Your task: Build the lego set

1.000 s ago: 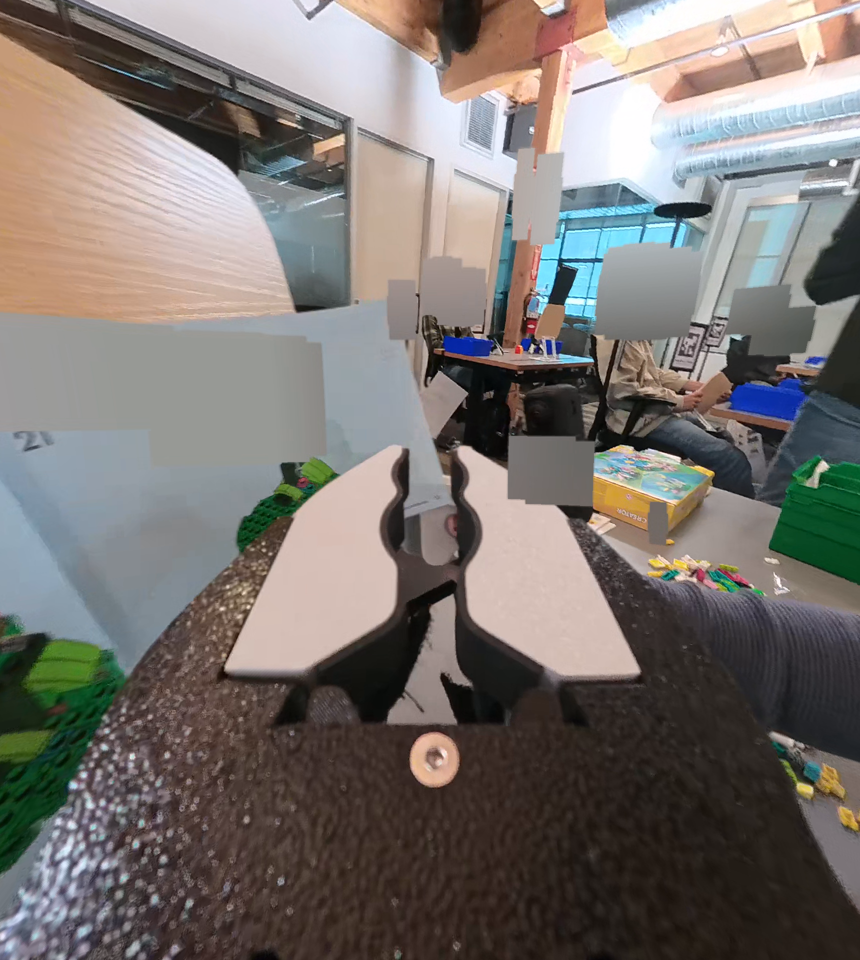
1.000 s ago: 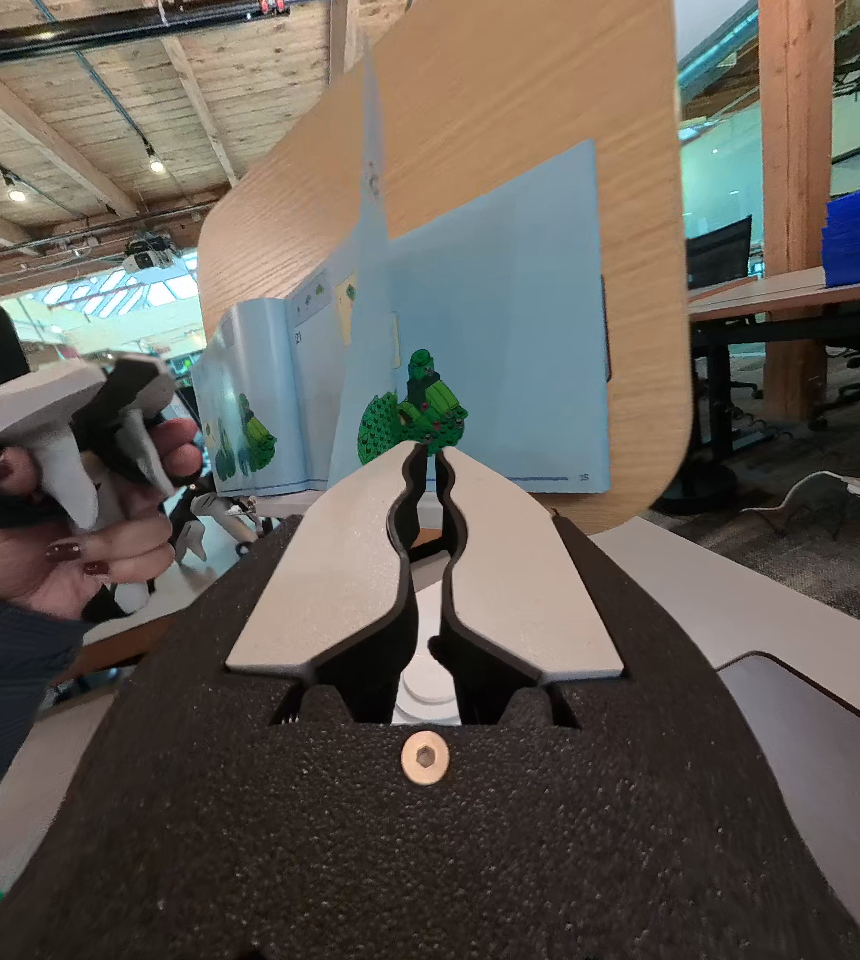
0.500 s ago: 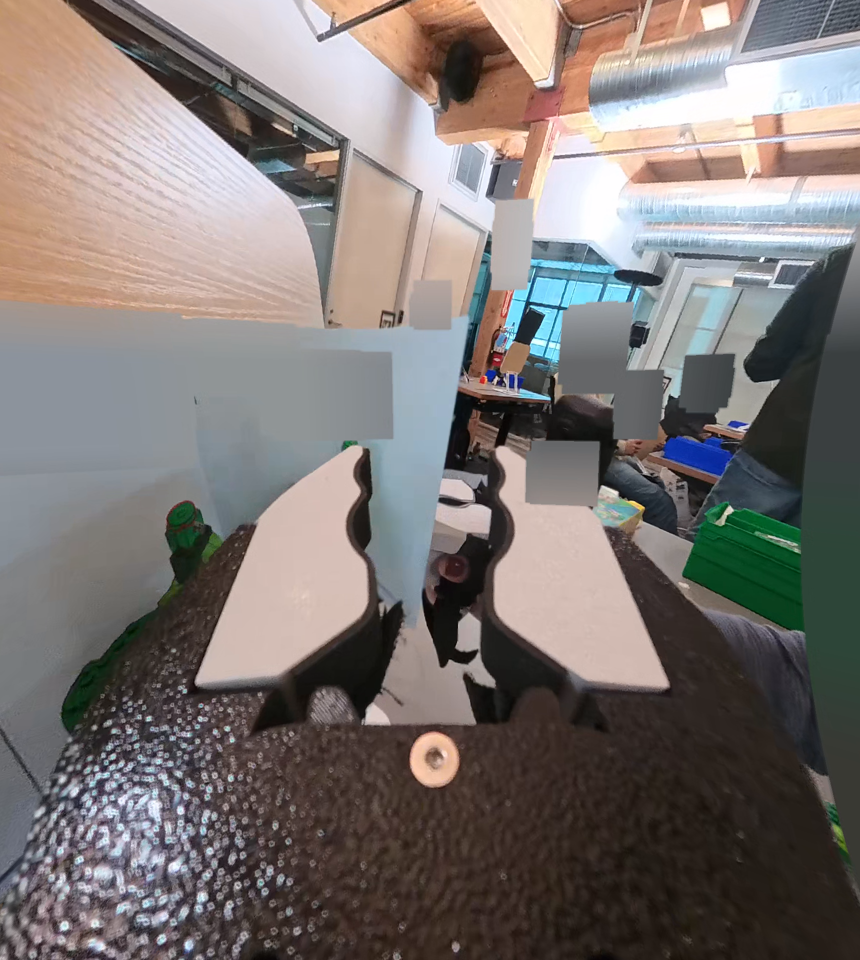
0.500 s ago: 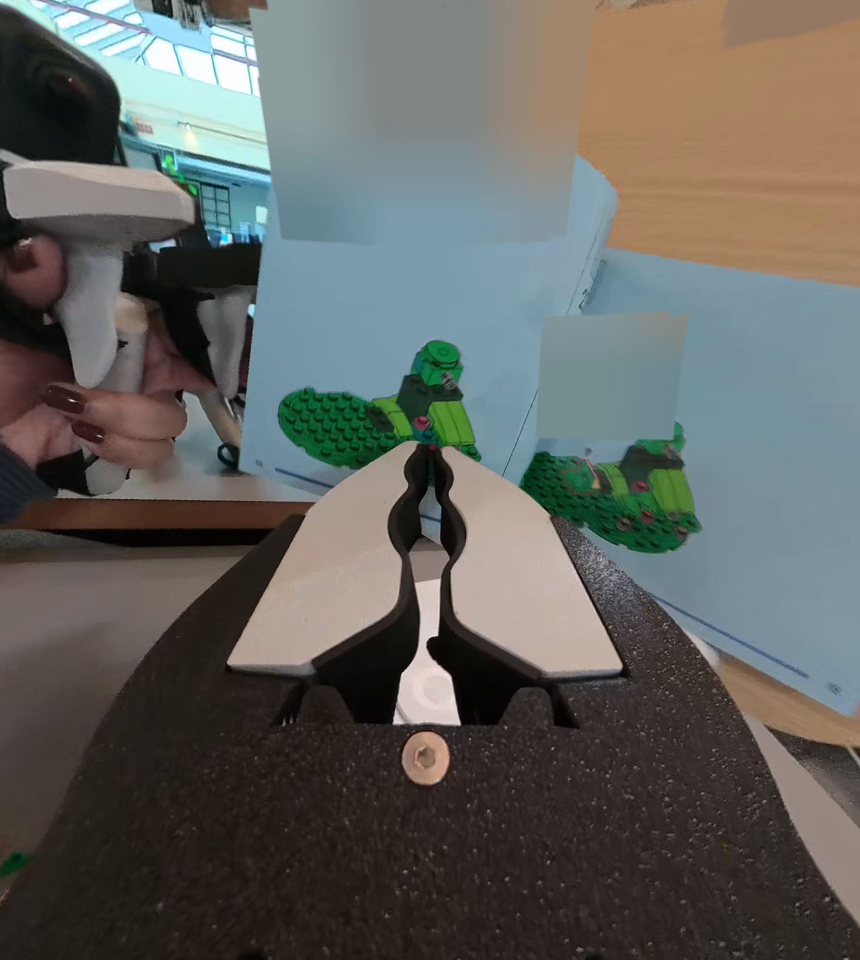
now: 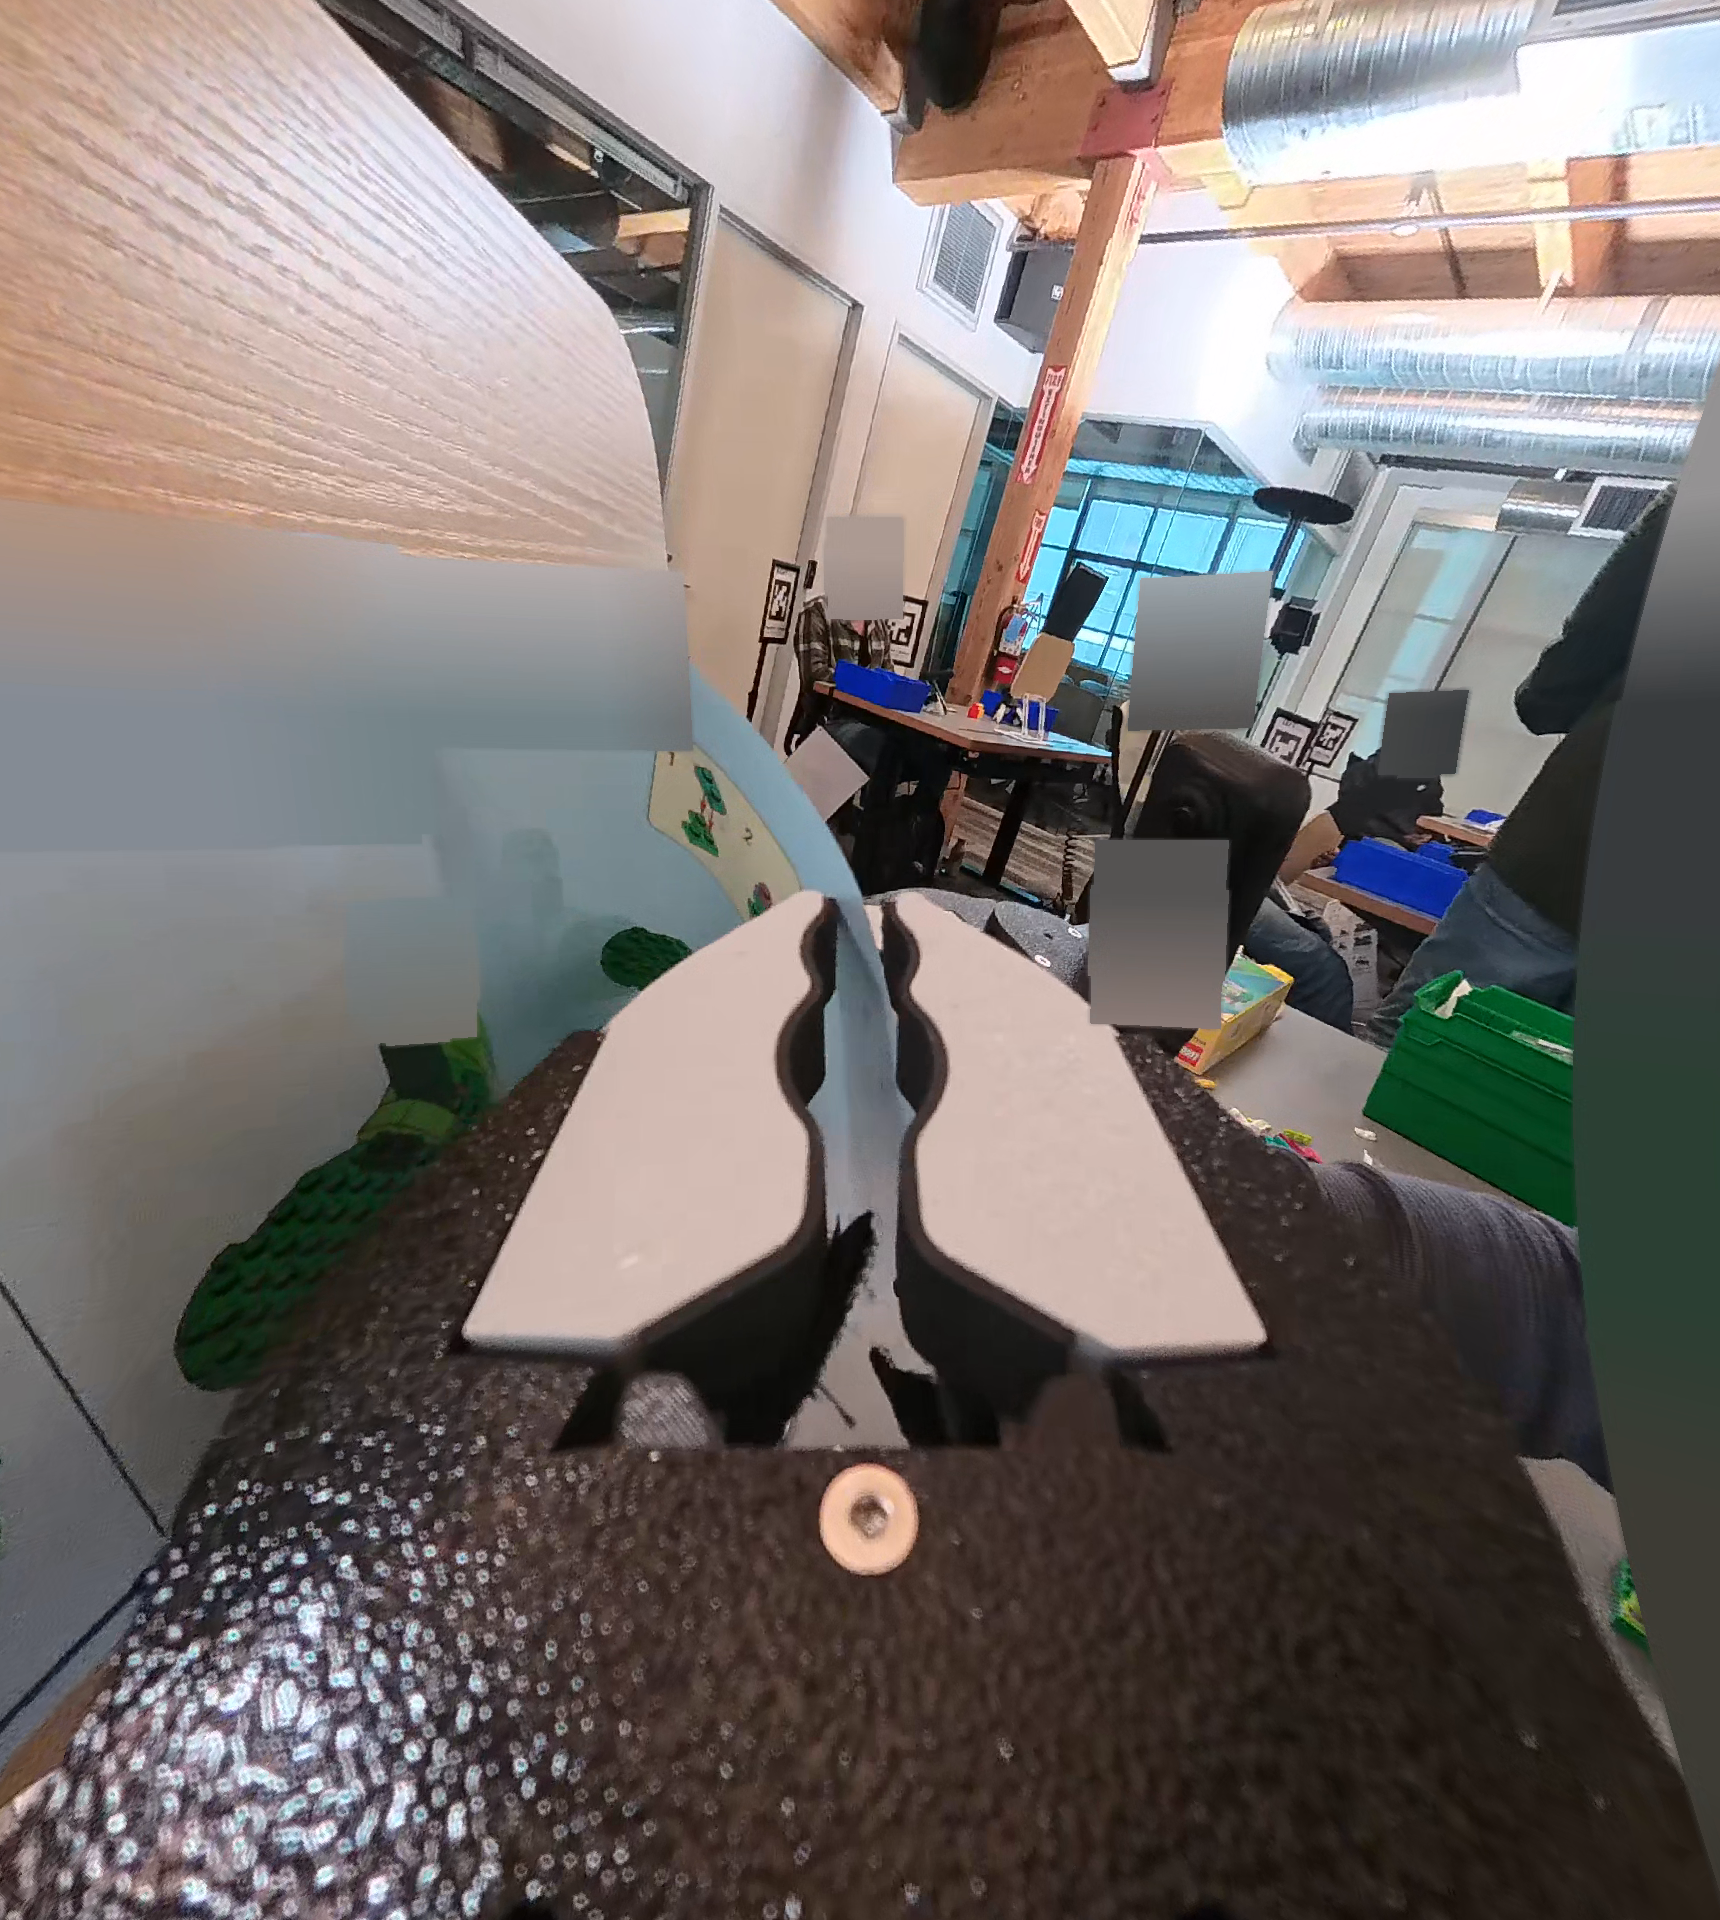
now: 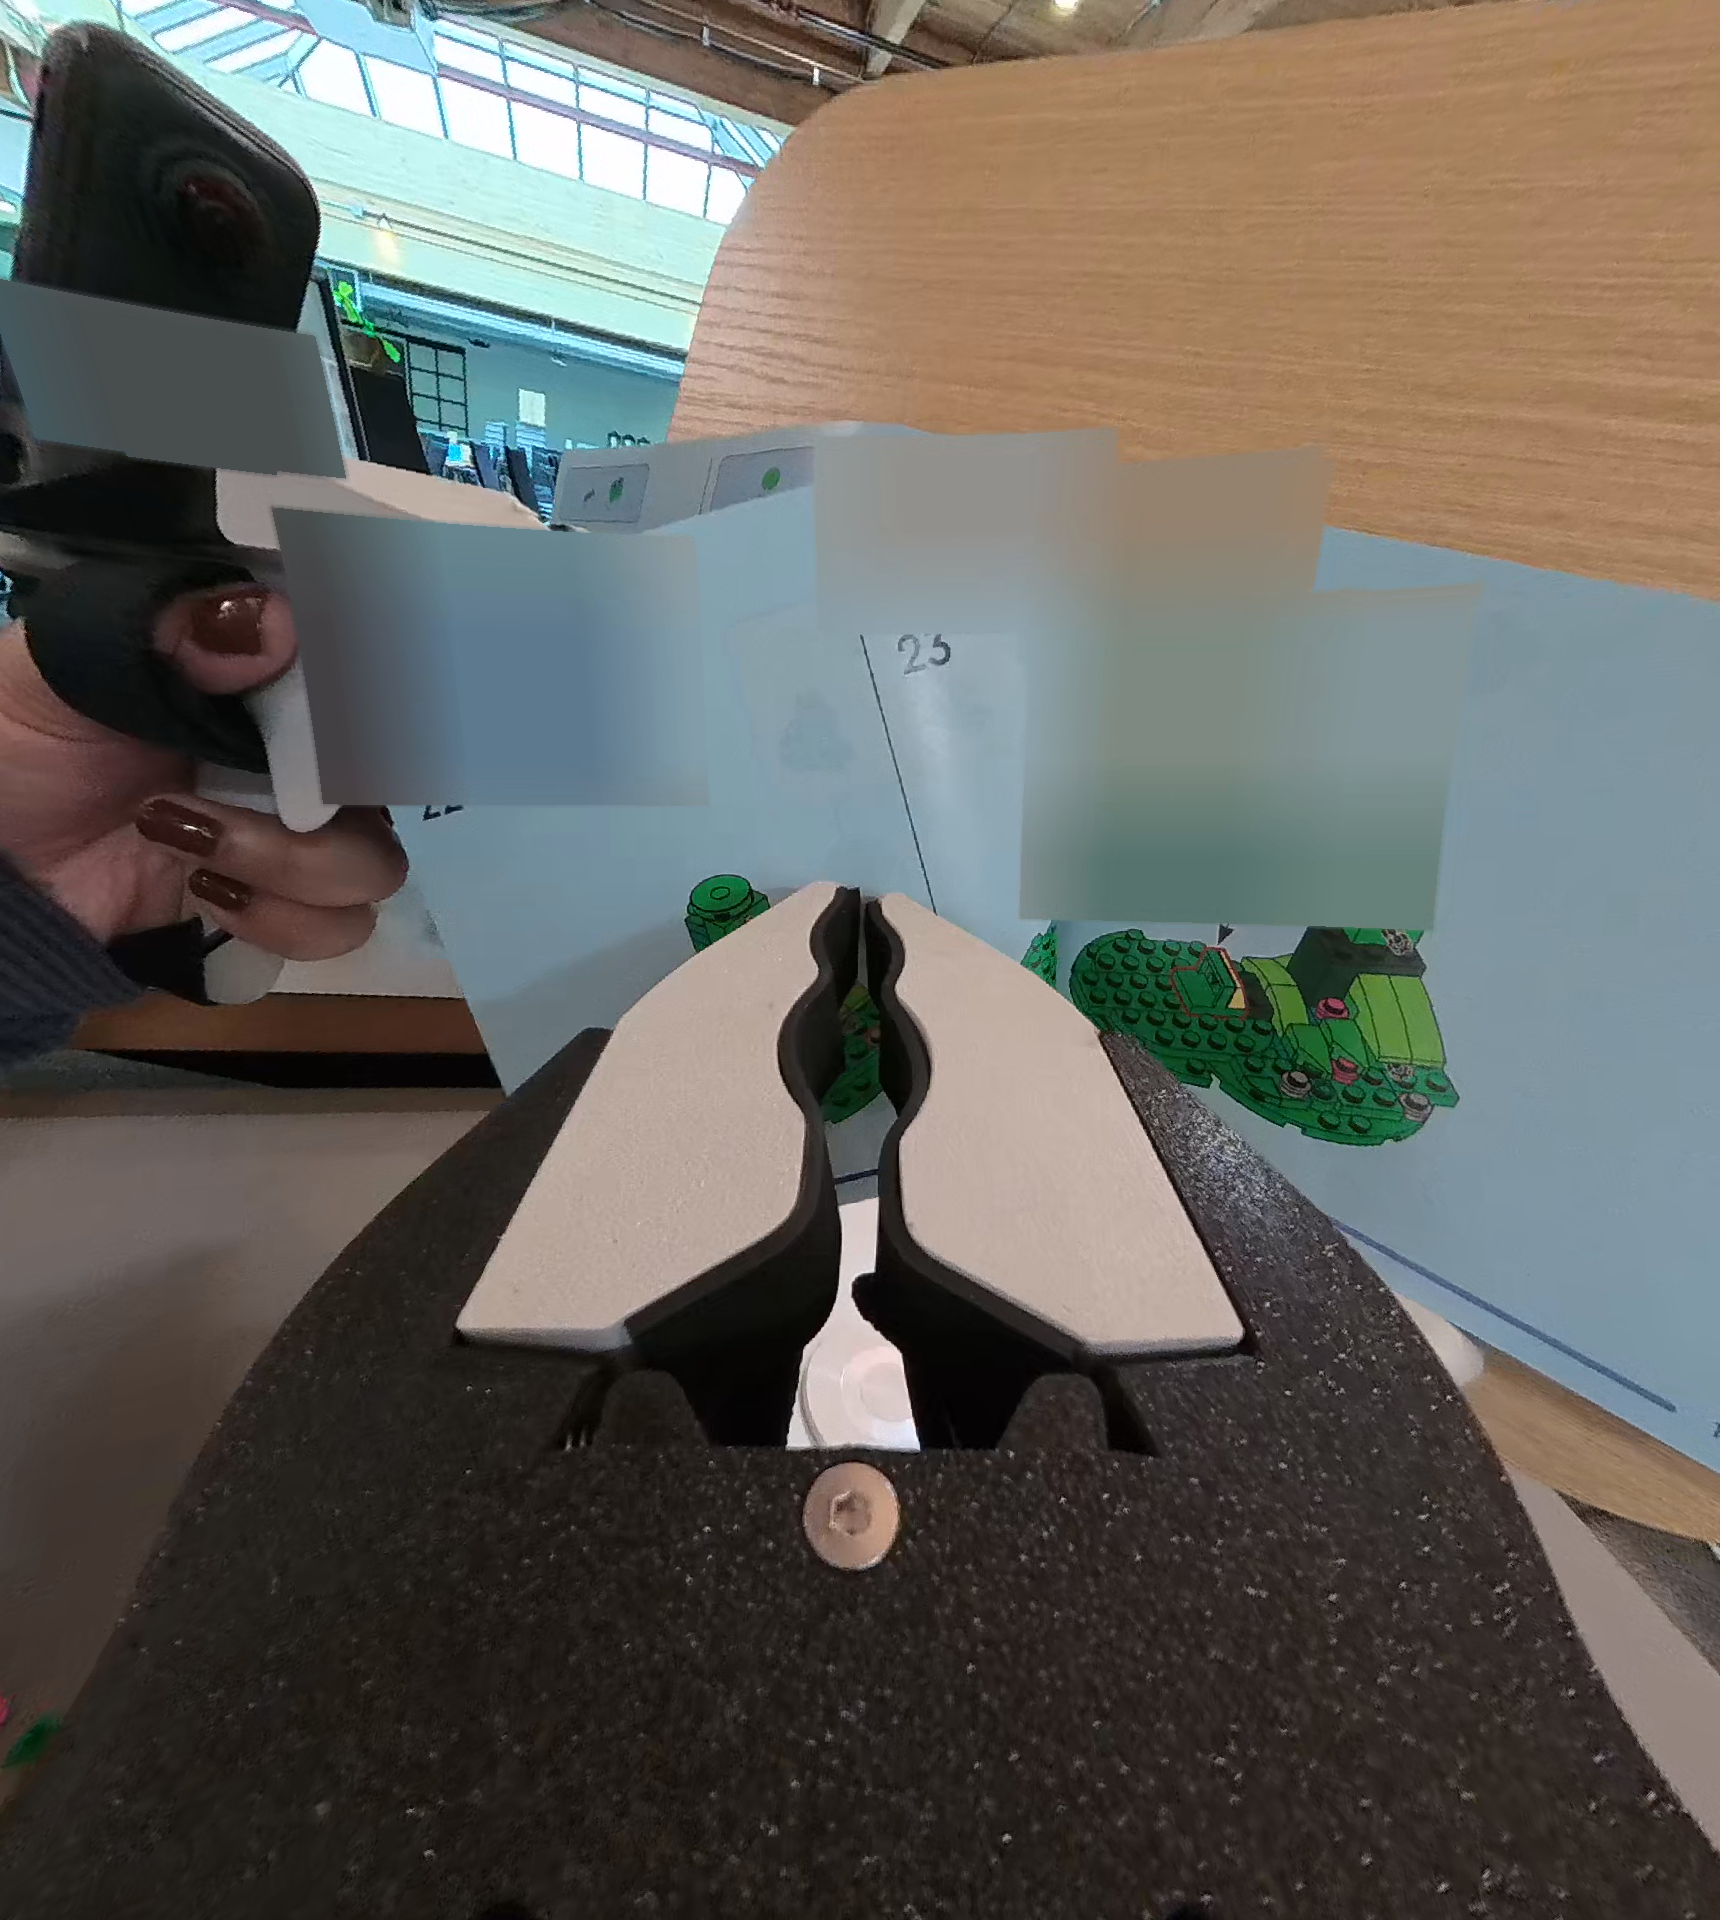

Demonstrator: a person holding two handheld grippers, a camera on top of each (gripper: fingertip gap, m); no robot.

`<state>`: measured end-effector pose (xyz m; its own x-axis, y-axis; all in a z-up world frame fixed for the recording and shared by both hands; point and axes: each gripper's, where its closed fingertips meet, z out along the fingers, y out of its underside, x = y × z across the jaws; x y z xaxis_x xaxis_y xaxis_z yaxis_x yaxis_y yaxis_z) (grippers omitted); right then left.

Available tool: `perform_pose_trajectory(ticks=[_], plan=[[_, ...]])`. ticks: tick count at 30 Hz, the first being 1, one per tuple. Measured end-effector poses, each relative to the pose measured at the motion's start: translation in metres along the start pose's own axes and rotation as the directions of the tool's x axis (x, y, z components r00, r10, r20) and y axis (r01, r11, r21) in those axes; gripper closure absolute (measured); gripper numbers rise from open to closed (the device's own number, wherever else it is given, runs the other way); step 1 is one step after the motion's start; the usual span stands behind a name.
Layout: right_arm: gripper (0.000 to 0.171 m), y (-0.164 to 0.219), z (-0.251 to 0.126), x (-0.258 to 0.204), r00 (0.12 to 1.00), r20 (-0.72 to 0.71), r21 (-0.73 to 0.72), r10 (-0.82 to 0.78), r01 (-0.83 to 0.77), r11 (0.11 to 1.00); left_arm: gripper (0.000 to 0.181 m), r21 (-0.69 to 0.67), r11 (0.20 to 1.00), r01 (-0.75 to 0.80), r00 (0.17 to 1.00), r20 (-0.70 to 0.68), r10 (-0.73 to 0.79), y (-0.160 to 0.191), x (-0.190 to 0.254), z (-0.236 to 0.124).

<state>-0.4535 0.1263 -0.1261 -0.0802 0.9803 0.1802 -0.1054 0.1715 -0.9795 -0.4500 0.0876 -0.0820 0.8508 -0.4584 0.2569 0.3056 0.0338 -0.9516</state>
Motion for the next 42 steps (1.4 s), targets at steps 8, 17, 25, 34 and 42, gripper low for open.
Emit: perform_pose_trajectory(ticks=[8, 17, 25, 34, 42], plan=[[0.171, 0.0, -0.002, 0.001, 1.0, 0.001, 0.001, 0.001, -0.001, 1.0, 0.177, -0.006, 1.0, -0.005, 1.0, 0.001, 0.005, 0.001, 0.0, 0.002], [0.164, 0.005, -0.006, 0.002, 0.997, -0.038, -0.02, -0.062, 0.061, 0.998, 0.181, 0.028, 0.998, -0.05, 0.998, 0.026, 0.049, -0.009, 0.002, -0.007], [0.161, 0.027, 0.014, -0.01, 0.953, -0.029, -0.211, -0.3, 0.288, 0.934, 0.167, 0.175, 0.979, -0.109, 0.981, 0.179, 0.078, -0.045, 0.001, -0.045], [0.162, 0.023, 0.061, -0.036, 0.956, 0.016, -0.268, -0.293, 0.286, 0.92, 0.142, 0.264, 0.949, -0.174, 0.842, 0.54, 0.004, -0.068, -0.031, -0.143], [0.162, 0.022, 0.073, -0.048, 0.959, 0.033, -0.298, -0.283, 0.279, 0.913, 0.084, 0.172, 0.985, -0.032, 0.783, 0.617, -0.083, -0.022, -0.101, -0.169]])
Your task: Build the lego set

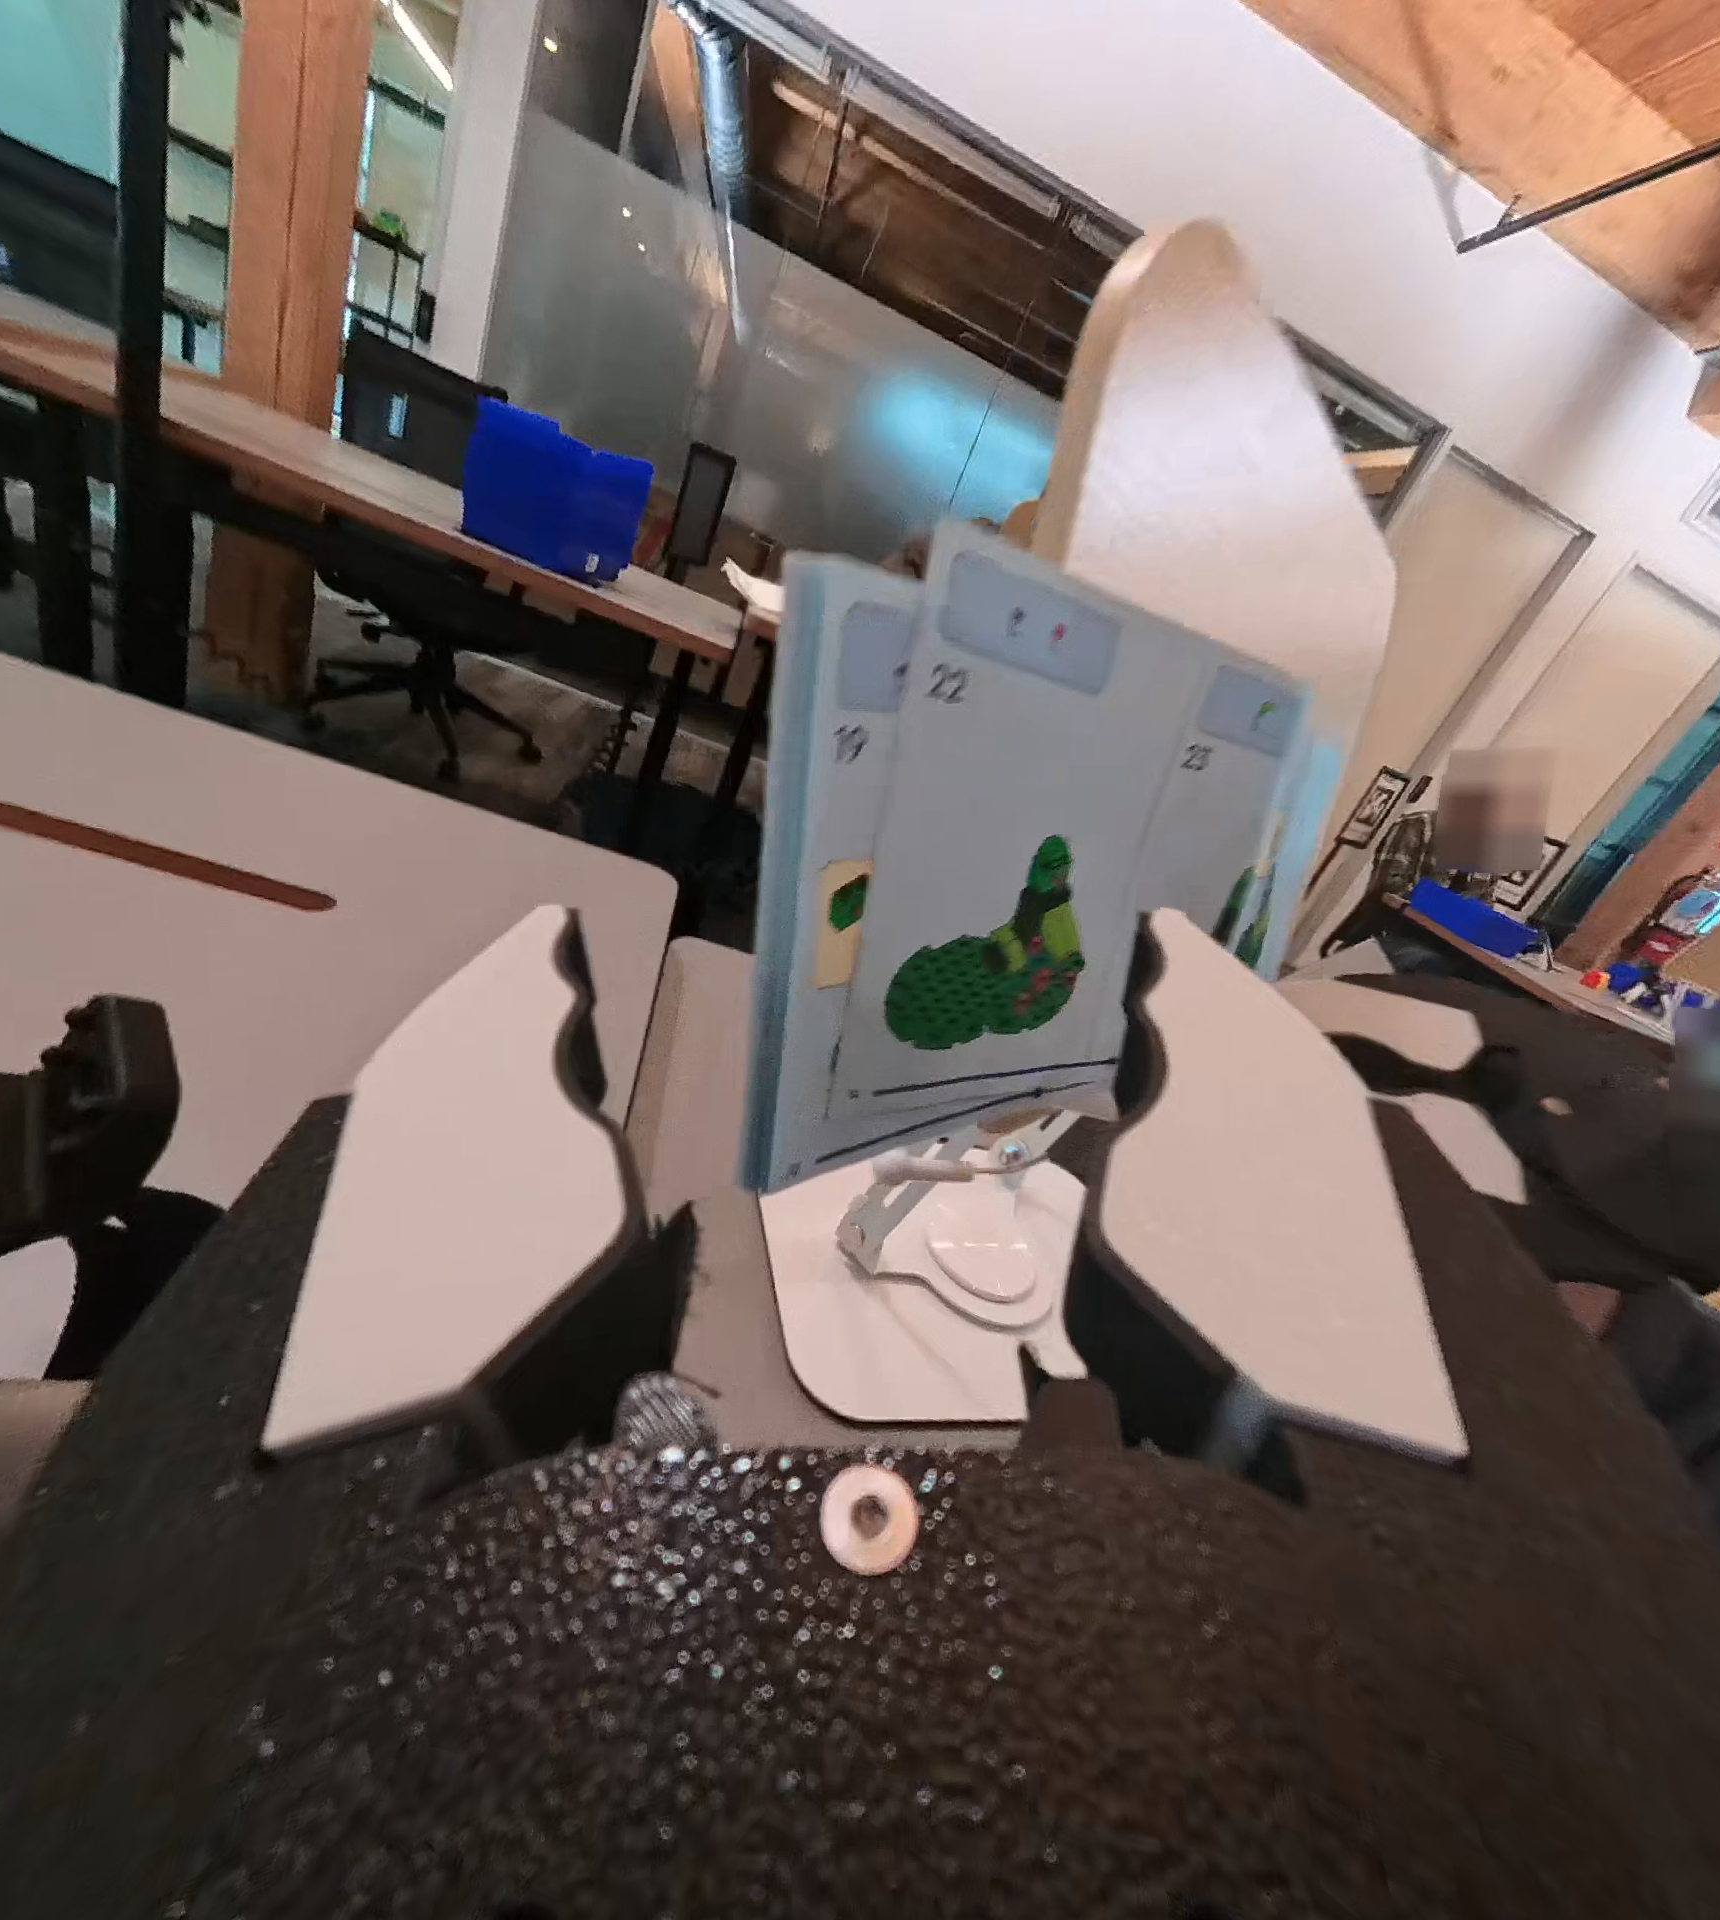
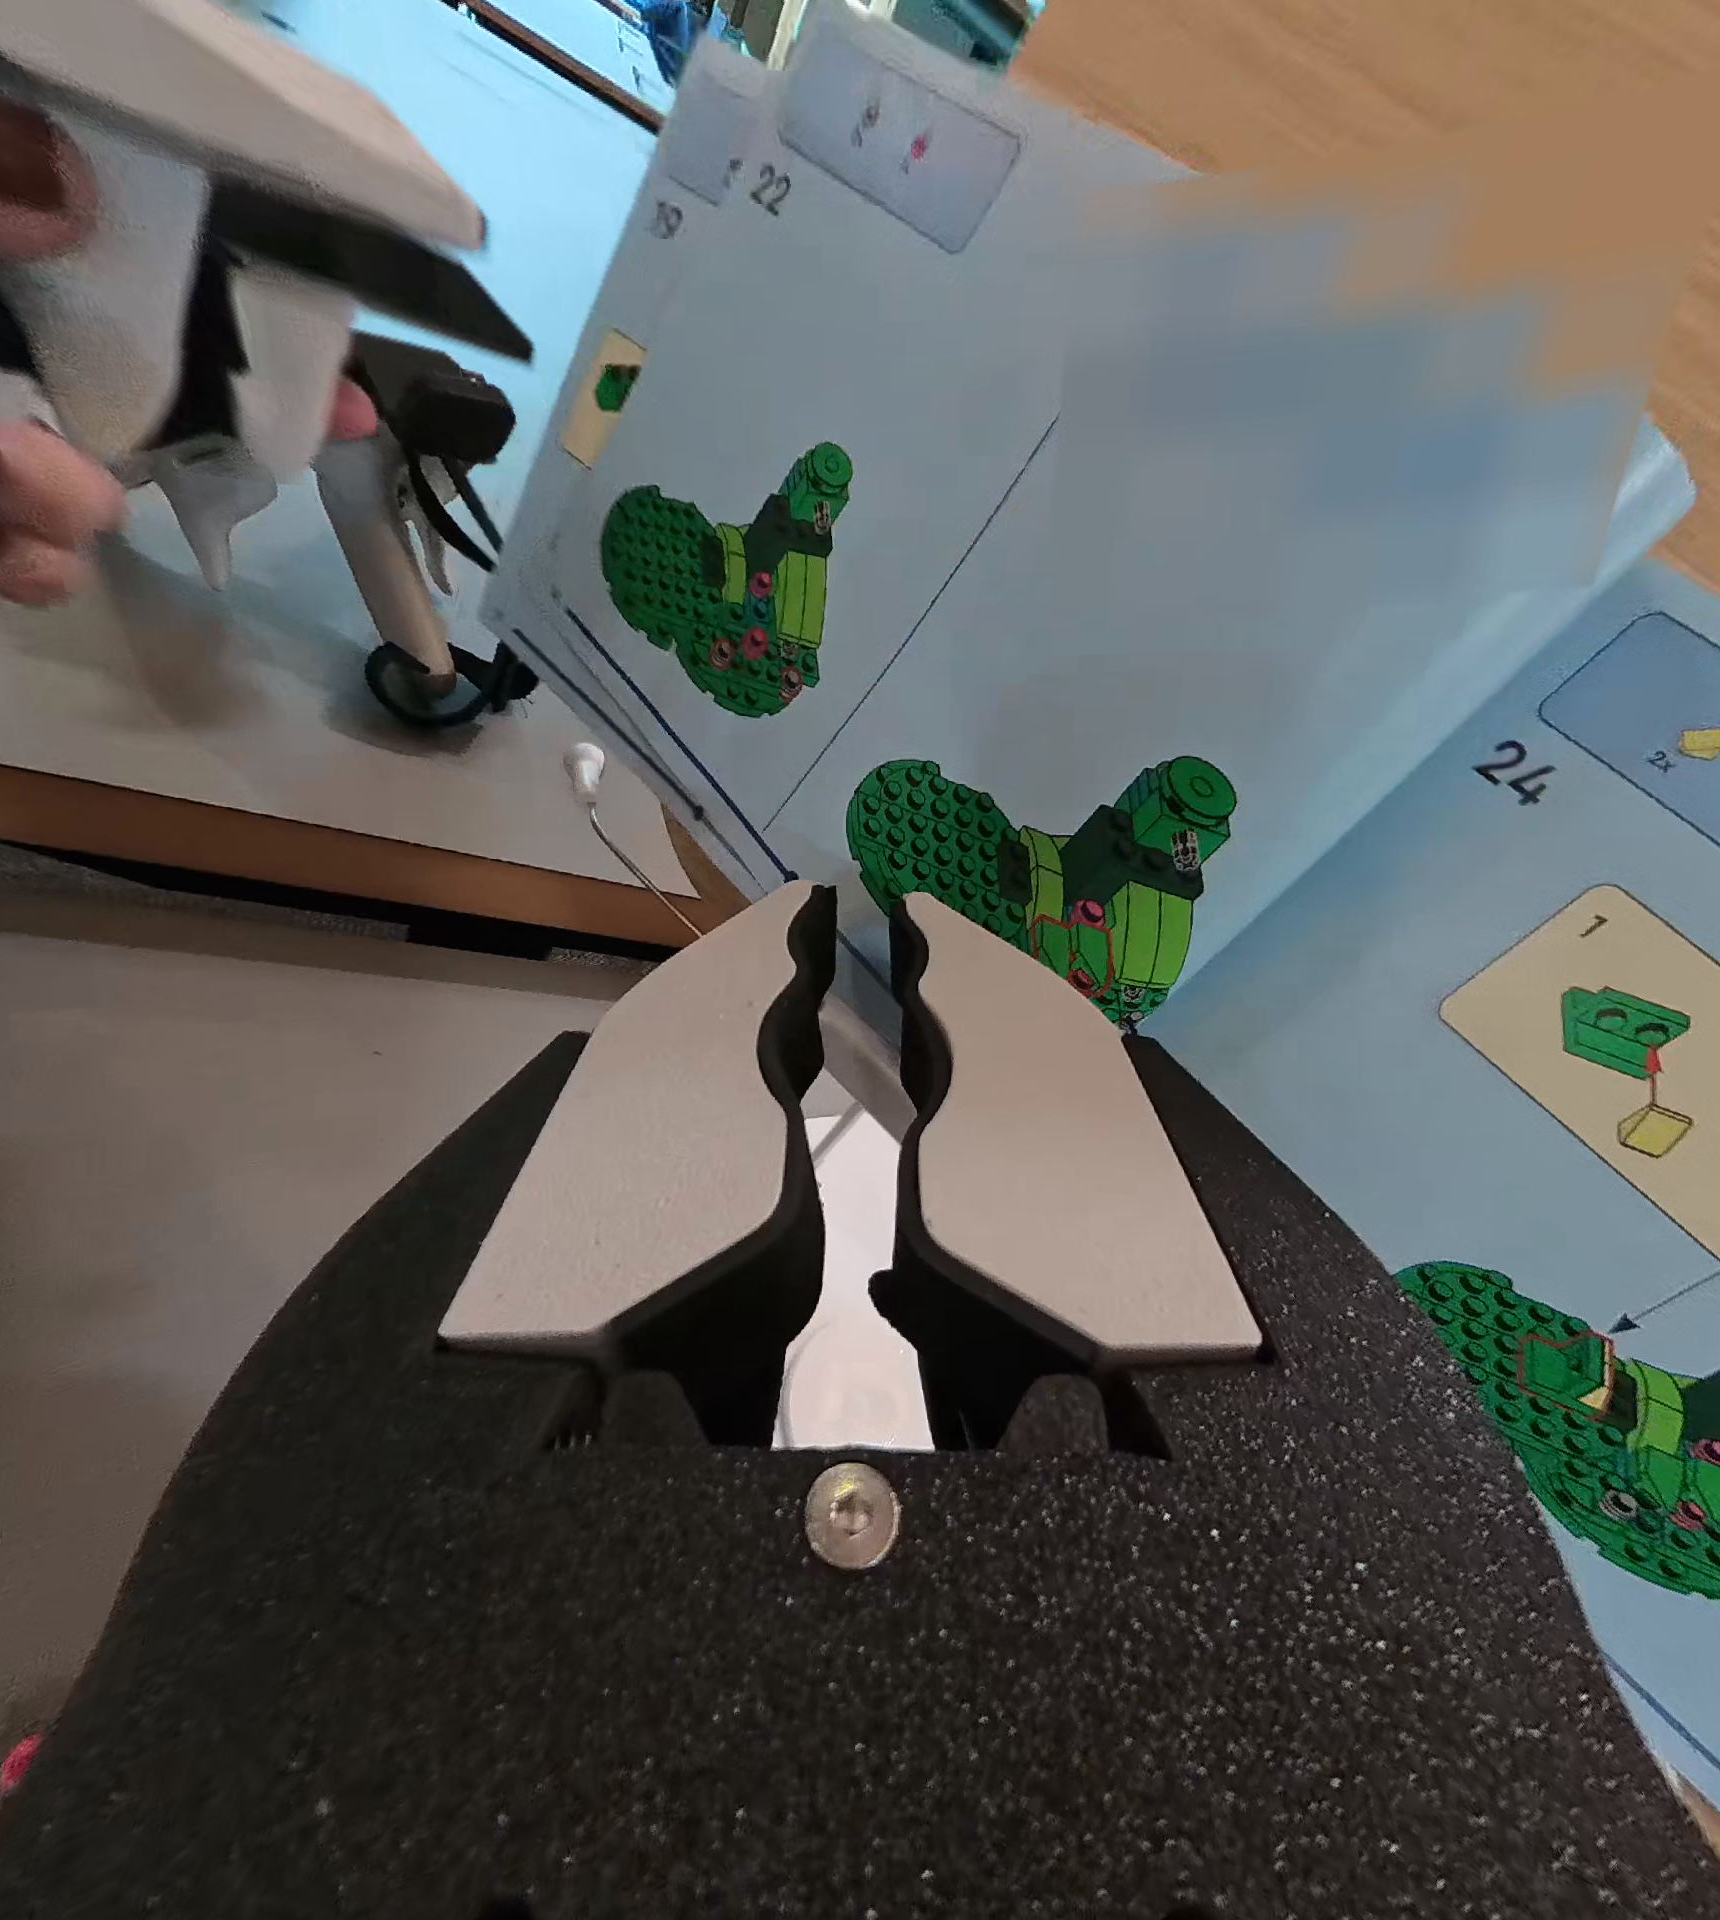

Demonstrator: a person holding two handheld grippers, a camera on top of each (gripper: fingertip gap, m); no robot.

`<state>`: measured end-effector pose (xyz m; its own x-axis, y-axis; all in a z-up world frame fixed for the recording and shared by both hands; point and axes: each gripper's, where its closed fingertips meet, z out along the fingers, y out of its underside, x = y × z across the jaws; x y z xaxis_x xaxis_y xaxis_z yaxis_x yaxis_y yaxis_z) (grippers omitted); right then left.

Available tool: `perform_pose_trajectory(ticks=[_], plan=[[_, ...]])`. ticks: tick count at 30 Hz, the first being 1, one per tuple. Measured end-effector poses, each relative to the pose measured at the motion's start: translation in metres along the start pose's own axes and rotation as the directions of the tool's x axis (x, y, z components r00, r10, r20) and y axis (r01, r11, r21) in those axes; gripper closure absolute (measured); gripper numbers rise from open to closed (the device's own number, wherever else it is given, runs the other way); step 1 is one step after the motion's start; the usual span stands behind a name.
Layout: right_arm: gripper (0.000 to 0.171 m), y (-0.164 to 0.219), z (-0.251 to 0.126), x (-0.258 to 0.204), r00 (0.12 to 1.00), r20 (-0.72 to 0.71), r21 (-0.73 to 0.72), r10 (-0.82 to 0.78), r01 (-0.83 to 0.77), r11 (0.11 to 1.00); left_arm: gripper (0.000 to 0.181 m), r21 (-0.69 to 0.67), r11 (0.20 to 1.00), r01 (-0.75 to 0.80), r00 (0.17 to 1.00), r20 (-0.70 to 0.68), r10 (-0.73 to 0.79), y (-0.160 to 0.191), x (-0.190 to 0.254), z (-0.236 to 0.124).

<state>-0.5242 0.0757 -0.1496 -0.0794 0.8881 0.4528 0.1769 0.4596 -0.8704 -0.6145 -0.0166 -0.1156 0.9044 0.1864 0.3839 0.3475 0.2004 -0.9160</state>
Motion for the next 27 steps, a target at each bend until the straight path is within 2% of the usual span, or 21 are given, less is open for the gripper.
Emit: perform_pose_trajectory(ticks=[2, 6, 10, 13, 16, 19, 21, 24, 27], plan=[[0.162, -0.001, -0.001, -0.001, 1.0, 0.001, -0.005, -0.008, 0.008, 1.0, 0.075, -0.033, 0.999, 0.022, 1.0, -0.022, -0.022, 0.016, -0.009, 0.01], [0.162, -0.003, 0.001, -0.006, 1.0, 0.017, -0.015, -0.019, 0.019, 1.0, 0.095, -0.058, 0.997, 0.053, 0.979, -0.193, -0.063, 0.03, 0.009, 0.025], [0.162, -0.002, 0.003, -0.011, 0.999, 0.028, -0.021, -0.03, 0.031, 0.999, 0.135, -0.048, 0.999, -0.008, 0.98, -0.197, -0.002, 0.034, 0.014, 0.03], [0.161, -0.002, 0.0, -0.016, 0.998, 0.039, 0.0, -0.047, 0.047, 0.999, 0.18, -0.009, 0.998, -0.058, 0.976, -0.211, 0.055, 0.029, 0.019, 0.028], [0.157, -0.004, -0.007, -0.024, 0.992, 0.044, 0.053, -0.118, 0.116, 0.992, 0.181, 0.041, 0.997, -0.068, 0.974, -0.214, 0.075, 0.019, 0.022, 0.025], [0.15, 0.004, -0.009, -0.034, 0.952, 0.02, 0.026, -0.307, 0.306, 0.952, 0.181, 0.07, 0.994, -0.078, 0.974, -0.208, 0.091, 0.012, 0.021, 0.026], [0.145, 0.012, -0.004, -0.04, 0.887, 0.008, -0.037, -0.463, 0.462, 0.886, 0.181, 0.055, 0.996, -0.071, 0.97, -0.229, 0.082, 0.012, 0.023, 0.029], [0.141, 0.014, 0.004, -0.044, 0.742, -0.043, -0.107, -0.669, 0.662, 0.742, 0.181, 0.068, 0.996, -0.05, 0.963, -0.263, 0.066, 0.012, 0.03, 0.033], [0.141, 0.012, 0.015, -0.048, 0.607, -0.081, -0.17, -0.79, 0.773, 0.611, 0.181, 0.079, 0.996, -0.032, 0.955, -0.291, 0.054, 0.012, 0.037, 0.038]])
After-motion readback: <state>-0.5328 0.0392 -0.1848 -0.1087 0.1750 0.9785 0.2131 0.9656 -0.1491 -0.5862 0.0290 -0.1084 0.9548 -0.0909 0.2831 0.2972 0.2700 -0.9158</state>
